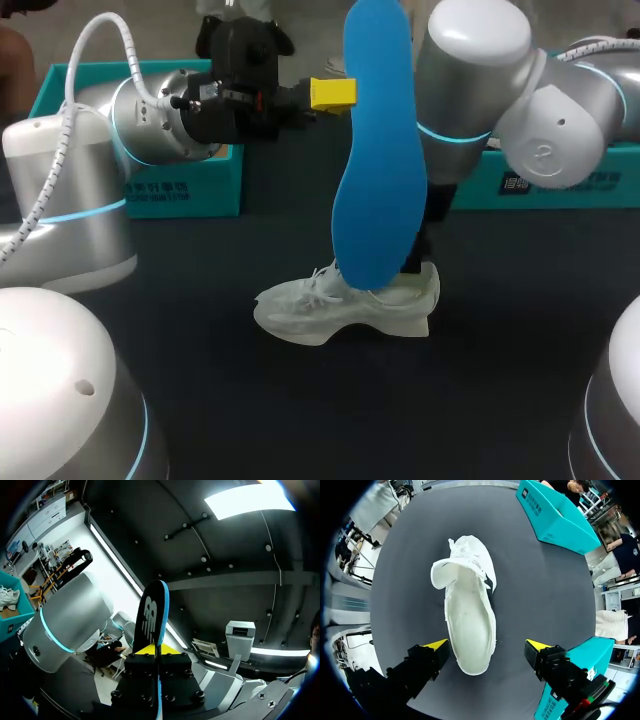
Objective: Take the shoe out of the shoebox, open the shoe tongue, remove and reinsert the insole, then place the shoe into the shoebox
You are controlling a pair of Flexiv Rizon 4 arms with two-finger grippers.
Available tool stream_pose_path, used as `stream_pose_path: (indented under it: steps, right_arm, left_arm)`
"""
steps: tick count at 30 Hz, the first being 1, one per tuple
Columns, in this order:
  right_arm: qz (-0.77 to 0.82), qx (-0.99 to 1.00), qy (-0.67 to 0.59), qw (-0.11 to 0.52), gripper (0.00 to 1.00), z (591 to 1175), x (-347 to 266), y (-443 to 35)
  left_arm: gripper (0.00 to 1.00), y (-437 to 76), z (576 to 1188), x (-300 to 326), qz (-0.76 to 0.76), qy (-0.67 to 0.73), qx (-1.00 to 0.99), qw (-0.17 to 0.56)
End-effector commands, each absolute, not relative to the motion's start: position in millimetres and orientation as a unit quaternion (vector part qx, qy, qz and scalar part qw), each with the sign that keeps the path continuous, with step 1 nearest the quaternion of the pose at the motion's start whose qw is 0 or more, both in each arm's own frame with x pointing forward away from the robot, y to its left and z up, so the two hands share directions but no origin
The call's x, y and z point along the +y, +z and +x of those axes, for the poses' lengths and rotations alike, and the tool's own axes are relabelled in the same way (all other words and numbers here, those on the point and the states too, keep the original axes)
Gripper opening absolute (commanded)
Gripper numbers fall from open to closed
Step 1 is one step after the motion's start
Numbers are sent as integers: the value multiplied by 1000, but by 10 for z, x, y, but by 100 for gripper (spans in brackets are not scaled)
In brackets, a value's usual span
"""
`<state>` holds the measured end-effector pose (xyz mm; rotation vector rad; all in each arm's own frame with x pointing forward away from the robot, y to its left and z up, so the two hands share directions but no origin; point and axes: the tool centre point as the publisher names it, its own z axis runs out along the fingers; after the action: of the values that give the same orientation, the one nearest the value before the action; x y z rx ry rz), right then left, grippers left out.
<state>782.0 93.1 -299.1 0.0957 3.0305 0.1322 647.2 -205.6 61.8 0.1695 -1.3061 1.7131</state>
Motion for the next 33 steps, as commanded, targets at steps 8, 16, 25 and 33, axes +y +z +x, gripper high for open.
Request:
stream_pose_path:
  steps: [8, 16, 25, 33]
  right_arm:
    - [25, 998, 45, 48, 100, 7955, 1268, -3387]
    - [28, 998, 42, 47, 100, 7977, 1341, -3596]
    - [30, 998, 44, 33, 84, 8027, 1352, -3802]
    - [39, 998, 43, 25, 54, 7979, 1280, -3842]
  left_arm:
    - [0, 616, 6469, -2060, 69, 700, -532, 471]
    - [0, 616, 6469, -2060, 69, 700, -532, 471]
    - [0, 616, 6469, -2060, 69, 700, -532, 471]
    - [0, 616, 6469, -2060, 69, 700, -532, 471]
